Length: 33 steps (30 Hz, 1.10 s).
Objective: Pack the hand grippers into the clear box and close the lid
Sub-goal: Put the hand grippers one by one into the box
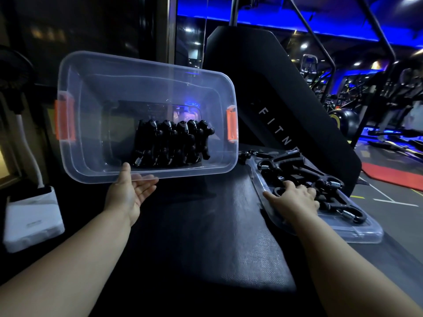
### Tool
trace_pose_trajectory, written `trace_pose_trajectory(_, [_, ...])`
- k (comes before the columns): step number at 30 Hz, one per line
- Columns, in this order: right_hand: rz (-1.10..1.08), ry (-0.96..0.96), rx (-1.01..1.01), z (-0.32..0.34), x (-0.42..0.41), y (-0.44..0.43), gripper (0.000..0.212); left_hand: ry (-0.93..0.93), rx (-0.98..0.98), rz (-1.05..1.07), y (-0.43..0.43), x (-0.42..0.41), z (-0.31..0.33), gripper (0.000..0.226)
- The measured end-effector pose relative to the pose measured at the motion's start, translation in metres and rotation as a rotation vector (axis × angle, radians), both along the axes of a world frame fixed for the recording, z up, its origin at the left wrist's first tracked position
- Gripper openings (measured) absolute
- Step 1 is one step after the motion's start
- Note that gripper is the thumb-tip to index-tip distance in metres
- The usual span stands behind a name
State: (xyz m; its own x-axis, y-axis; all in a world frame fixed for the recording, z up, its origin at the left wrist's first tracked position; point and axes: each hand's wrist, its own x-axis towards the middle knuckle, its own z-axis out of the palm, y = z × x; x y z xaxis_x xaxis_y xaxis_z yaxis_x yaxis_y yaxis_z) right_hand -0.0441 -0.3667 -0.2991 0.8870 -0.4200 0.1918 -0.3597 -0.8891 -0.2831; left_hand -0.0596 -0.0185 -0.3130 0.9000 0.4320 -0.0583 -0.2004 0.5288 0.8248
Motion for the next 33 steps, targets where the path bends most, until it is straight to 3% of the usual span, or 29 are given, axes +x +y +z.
trace_pose_trajectory(8, [-0.064,-0.037,-0.021,0.000,-0.003,-0.006,0.084,0.008,0.008,0.006,0.000,0.001,-0.001,0.042])
trace_pose_trajectory(15, [-0.089,-0.115,-0.064,0.002,-0.009,-0.004,0.068,0.012,0.011,0.014,-0.001,0.000,0.000,0.043])
trace_pose_trajectory(33, [0.405,-0.189,-0.127,-0.001,-0.036,0.045,0.063,0.014,0.004,0.012,-0.001,-0.002,0.001,0.041])
